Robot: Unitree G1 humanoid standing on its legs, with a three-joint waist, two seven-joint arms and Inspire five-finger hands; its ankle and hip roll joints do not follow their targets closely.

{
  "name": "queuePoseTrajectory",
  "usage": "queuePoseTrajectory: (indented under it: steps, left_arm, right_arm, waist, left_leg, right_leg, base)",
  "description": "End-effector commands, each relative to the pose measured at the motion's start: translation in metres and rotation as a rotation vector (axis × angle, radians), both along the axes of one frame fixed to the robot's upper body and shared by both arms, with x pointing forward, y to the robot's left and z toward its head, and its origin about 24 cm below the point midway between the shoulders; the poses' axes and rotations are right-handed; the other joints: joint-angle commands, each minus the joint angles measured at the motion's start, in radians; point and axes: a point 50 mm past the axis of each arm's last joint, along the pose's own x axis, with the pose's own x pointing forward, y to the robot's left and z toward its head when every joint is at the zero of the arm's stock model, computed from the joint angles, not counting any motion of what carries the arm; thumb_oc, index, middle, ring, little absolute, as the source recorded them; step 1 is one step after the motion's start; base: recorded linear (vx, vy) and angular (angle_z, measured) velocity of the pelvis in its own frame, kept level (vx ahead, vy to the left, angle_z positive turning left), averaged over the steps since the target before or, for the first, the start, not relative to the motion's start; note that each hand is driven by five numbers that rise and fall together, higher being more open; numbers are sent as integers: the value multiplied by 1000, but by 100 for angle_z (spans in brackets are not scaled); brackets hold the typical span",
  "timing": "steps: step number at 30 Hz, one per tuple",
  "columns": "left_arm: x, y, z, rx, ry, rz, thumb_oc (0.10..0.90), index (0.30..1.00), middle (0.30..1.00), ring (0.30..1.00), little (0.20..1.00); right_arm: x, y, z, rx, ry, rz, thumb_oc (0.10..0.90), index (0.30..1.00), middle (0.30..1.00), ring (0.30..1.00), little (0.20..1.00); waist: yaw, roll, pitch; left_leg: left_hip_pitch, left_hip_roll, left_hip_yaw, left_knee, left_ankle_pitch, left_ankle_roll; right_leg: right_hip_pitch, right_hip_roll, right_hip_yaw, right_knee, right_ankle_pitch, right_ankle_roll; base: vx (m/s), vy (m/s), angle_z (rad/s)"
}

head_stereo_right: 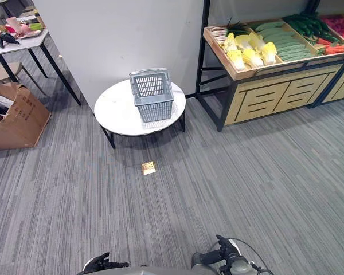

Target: Get the vegetables into the basket

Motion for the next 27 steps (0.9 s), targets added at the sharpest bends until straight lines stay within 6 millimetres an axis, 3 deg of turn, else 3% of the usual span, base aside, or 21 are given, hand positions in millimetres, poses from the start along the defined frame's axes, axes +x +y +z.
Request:
queuePoseTrajectory:
  steps: [1,9,27]
  left_arm:
    - [2,8,2,37,12,-29,900,1000,1000,1000,1000]
    - [-6,11,1,61,56,-52,900,1000,1000,1000,1000]
    - [5,8,2,72,33,-122,900,1000,1000,1000,1000]
  right_arm:
    - [-17,-3,-5,-31,95,34,900,1000,1000,1000,1000]
    - [-16,-3,-5,-47,95,46,900,1000,1000,1000,1000]
    - [-13,-12,-3,-79,88,36,900,1000,1000,1000,1000]
  waist:
    - [-8,-52,36]
    - [-6,-52,28]
    - [-17,-47,45]
  left_leg:
    - [-4,19,-18,1,-38,-19]
    - [12,20,-20,1,-42,-17]
    - [3,34,-15,1,-35,-26]
  right_leg:
    - [31,-94,44,0,-47,117]
    - [49,-89,43,0,-57,112]
    - [34,-75,49,0,-58,107]
  base:
    - [0,0,0]
    - [4,-1,0]
    - [2,-1,0]
